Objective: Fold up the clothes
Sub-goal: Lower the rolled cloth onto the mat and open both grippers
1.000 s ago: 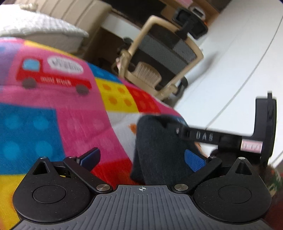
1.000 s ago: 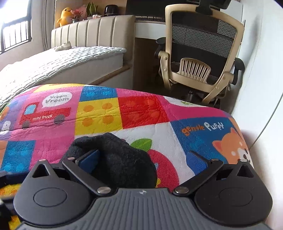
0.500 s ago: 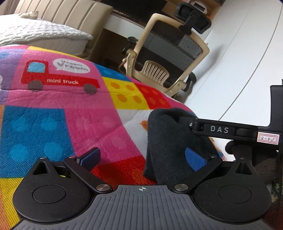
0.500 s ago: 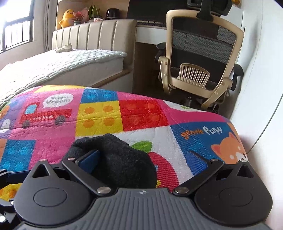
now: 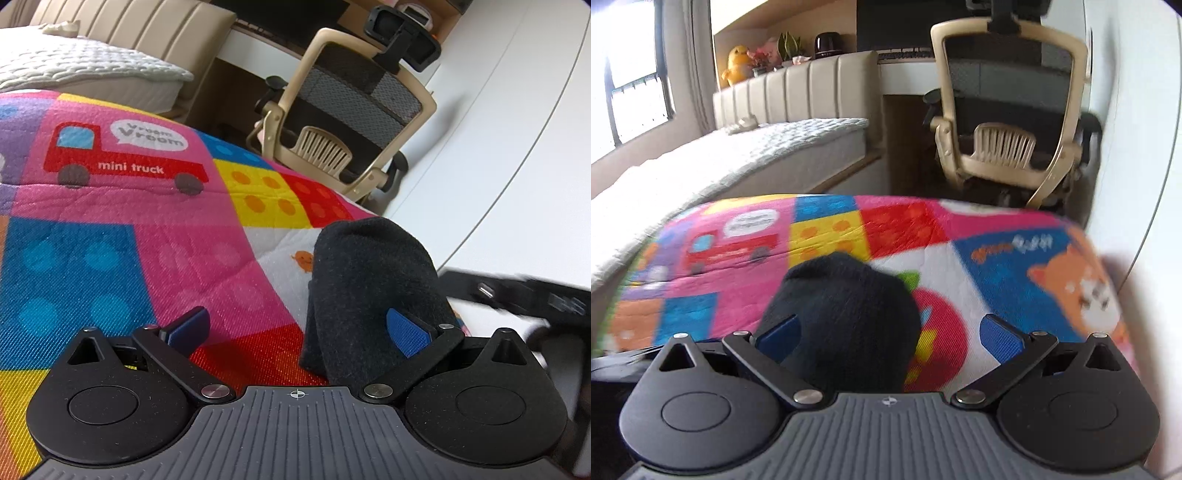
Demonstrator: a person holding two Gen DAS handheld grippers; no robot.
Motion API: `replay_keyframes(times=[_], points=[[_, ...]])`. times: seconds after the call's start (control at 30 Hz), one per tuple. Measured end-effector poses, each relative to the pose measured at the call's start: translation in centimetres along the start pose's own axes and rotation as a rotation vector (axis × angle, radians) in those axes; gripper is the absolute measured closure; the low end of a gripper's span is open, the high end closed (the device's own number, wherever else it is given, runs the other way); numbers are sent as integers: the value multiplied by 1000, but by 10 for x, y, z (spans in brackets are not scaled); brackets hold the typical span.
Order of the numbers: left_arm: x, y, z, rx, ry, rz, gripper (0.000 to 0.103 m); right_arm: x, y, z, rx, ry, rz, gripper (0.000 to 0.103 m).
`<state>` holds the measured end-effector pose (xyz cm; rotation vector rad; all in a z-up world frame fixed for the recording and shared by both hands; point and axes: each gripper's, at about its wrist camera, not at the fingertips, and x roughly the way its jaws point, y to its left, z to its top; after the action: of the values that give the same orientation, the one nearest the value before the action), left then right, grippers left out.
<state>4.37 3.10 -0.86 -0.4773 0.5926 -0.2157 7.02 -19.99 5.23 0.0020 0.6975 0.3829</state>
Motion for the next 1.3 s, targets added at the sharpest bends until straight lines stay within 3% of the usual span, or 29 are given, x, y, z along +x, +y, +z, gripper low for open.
replay_keyframes(times=[0.1, 0.27, 0.43, 0.53, 0.8, 0.97, 1.07, 1.3], points=[[0, 0, 0, 1, 1, 0, 0, 6, 1, -16, -33, 31, -26, 0], [1, -2, 0, 8, 1, 14, 0, 13, 15, -24, -119, -43, -95, 0], [-3, -3, -2, 5, -16, 27, 0, 7, 0, -31, -6, -71, -28, 0], [-16, -8, -7, 22, -58, 51, 0, -13, -8, -46, 59, -145, -22, 0], [-94, -48, -56, 251, -292, 161, 0, -89, 1, -125, 43, -415, -165, 0], [-125, -71, -88, 335, -358, 185, 0, -115, 13, -159, -8, -476, -157, 0], [-131, -85, -98, 385, -387, 196, 0, -123, 14, -161, 31, -499, -170, 0], [-121, -95, -109, 419, -345, 243, 0, -120, 11, -176, 67, -497, -188, 0]])
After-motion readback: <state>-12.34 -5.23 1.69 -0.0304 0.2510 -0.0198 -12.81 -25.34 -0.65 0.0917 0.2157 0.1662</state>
